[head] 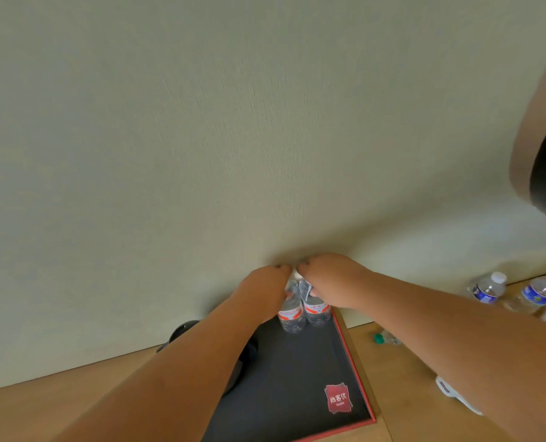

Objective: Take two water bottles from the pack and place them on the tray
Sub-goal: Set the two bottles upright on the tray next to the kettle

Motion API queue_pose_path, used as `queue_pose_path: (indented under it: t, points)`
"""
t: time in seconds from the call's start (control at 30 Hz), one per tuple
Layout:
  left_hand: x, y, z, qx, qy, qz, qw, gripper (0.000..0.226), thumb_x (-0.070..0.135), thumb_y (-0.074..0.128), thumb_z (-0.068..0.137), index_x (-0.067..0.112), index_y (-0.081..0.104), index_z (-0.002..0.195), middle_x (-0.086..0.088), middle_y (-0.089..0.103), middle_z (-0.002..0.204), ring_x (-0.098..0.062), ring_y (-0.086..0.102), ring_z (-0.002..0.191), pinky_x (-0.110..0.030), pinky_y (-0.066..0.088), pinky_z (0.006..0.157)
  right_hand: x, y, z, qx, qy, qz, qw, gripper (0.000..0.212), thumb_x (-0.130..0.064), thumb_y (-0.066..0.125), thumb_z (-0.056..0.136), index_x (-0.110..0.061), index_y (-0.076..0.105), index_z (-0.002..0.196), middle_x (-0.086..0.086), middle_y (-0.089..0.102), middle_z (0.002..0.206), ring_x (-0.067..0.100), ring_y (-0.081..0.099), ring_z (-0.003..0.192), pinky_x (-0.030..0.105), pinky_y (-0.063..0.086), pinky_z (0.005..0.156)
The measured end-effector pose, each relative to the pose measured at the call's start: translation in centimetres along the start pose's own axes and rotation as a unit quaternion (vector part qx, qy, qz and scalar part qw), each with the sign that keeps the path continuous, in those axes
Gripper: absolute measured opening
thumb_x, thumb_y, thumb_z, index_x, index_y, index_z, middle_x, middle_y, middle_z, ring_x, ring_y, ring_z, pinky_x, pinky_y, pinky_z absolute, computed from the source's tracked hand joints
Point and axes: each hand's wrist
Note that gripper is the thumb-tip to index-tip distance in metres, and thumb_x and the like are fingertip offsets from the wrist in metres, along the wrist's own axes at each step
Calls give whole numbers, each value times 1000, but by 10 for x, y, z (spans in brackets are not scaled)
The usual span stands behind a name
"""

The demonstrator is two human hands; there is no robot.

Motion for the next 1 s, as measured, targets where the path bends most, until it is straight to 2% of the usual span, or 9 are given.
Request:
queue_pose_path:
  t: [0.13, 0.3, 0.4, 0.5, 0.57, 0.63, 0.77, 0.87, 1.0]
  points:
    - [4, 6, 4, 7, -5, -2, 1000, 28, 14, 59, 104, 5, 53, 130, -18, 69, 119, -35, 67, 110, -36, 48, 83, 1, 1, -2, -15, 19, 13, 1000, 24, -7, 54, 101, -5, 59, 125, 12, 70, 117, 27, 67, 105, 34, 49, 86]
    - [-1, 15, 2, 25, -22, -55, 998, 31, 21, 60, 103, 8, 55, 131, -16, 70, 122, -33, 66, 111, -29, 38, 78, -3, 8, -5, 1, 42, 52, 998, 27, -10, 58, 99, -8, 60, 126, 10, 68, 119, 28, 68, 105, 30, 44, 76]
    - [-10, 18, -4, 26, -61, -133, 989, 41, 33, 69, 98, 15, 56, 133, -12, 73, 121, -28, 65, 99, -28, 40, 76, -6, 19, -15, 51, 58, 76, 994, 42, -16, 66, 94, -14, 52, 134, 10, 65, 113, 30, 69, 95, 33, 45, 68]
    - [-16, 21, -18, 44, -111, -186, 975, 41, 44, 71, 94, 19, 59, 125, -8, 74, 114, -23, 60, 87, -31, 45, 72, -8, 28, -24, 84, 96, 108, 986, 64, -27, 69, 90, -13, 38, 144, 11, 67, 104, 31, 69, 88, 36, 49, 64]
    - [-15, 25, -35, 49, -117, -158, 979, 36, 44, 60, 101, 19, 60, 127, -9, 73, 120, -29, 67, 99, -34, 48, 78, -11, 32, -32, 95, 116, 116, 982, 78, -37, 68, 90, -12, 28, 152, 9, 69, 109, 29, 67, 94, 35, 50, 64]
    - [-11, 34, -57, 54, -102, -117, 986, 32, 33, 48, 108, 17, 58, 134, -11, 67, 134, -33, 64, 122, -40, 49, 95, -14, 34, -45, 113, 123, 97, 981, 84, -42, 68, 91, -13, 24, 156, 8, 64, 127, 28, 62, 112, 37, 57, 75]
    - [4, 54, -104, 61, -55, -65, 994, 52, 36, 40, 112, 12, 37, 158, -9, 37, 168, -28, 29, 157, -40, 25, 126, -25, 33, -80, 99, 127, -2, 987, 79, -44, 63, 92, -13, 30, 156, 8, 41, 160, 28, 41, 144, 44, 49, 105]
    - [4, 64, -137, 58, -4, 32, 998, 62, 41, 32, 114, 11, 20, 166, -8, 19, 176, -26, 12, 163, -44, 10, 131, -43, 32, -107, 80, 162, -14, 984, 82, -49, 63, 92, -12, 29, 158, 9, 33, 165, 29, 32, 151, 47, 41, 114]
    - [-10, 72, -178, 51, 10, 98, 994, 62, 41, 27, 115, 11, 15, 167, -7, 10, 178, -25, 5, 164, -45, 3, 131, -79, 34, -140, 89, 181, -32, 979, 82, -53, 58, 93, -13, 28, 158, 7, 33, 165, 28, 32, 151, 47, 37, 116]
Point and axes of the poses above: each hand's wrist, its own z-axis towards the middle knuckle, its own y-axis out of the palm, x = y × z
